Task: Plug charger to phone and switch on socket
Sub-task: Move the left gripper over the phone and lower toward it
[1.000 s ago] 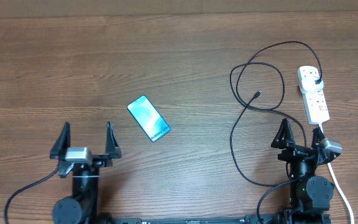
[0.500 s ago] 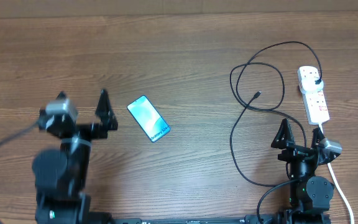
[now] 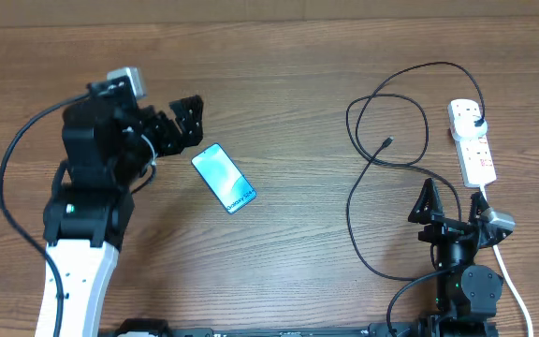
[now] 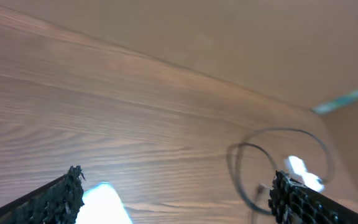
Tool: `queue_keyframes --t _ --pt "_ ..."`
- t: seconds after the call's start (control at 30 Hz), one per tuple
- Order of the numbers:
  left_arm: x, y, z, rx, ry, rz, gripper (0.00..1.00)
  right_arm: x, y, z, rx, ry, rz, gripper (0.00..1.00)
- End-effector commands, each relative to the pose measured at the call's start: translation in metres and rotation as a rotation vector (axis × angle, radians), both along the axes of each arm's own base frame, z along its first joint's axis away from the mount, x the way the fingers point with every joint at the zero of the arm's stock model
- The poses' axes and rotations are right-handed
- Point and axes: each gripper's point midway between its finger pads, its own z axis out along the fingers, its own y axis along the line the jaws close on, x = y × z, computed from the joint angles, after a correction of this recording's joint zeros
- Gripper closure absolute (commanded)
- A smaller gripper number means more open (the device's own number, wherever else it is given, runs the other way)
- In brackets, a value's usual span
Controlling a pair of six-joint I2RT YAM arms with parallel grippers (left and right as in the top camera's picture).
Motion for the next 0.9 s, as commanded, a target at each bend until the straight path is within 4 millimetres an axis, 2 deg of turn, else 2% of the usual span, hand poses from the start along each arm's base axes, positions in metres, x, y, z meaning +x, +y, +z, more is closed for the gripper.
queue_keyframes --t 0.0,0.1,0.13,0.33,0.57,0.7,0.87 --pt "-0.003 -0.022 0.018 -0.092 0.002 -0.116 0.00 0.000 -0.001 -0.003 -0.007 0.004 -0.004 0.00" --pt "-0.003 -0.016 0.007 -0.083 0.049 -0.080 0.00 0.000 0.000 -0.003 -0.007 0.004 -0.003 0.00" --pt "-0.003 -0.009 -0.005 -0.080 0.104 -0.022 0.00 0.000 -0.001 -0.003 -0.007 0.004 -0.004 0.00" --pt "-0.005 0.005 -0.037 -0.078 0.245 0.088 0.00 0.000 -0.001 -0.003 -0.007 0.004 -0.004 0.00" --pt "-0.004 0.006 -0.049 -0.084 0.289 0.101 0.00 0.000 0.000 -0.003 -0.007 0.004 -0.003 0.00" --pt "-0.002 0.004 -0.046 -0.116 0.287 0.105 0.00 0.000 0.000 -0.003 -0.007 0.004 -0.003 0.00" --pt "-0.013 0.017 -0.065 -0.188 0.417 0.270 0.00 0.000 -0.001 -0.003 -0.007 0.004 -0.004 0.00"
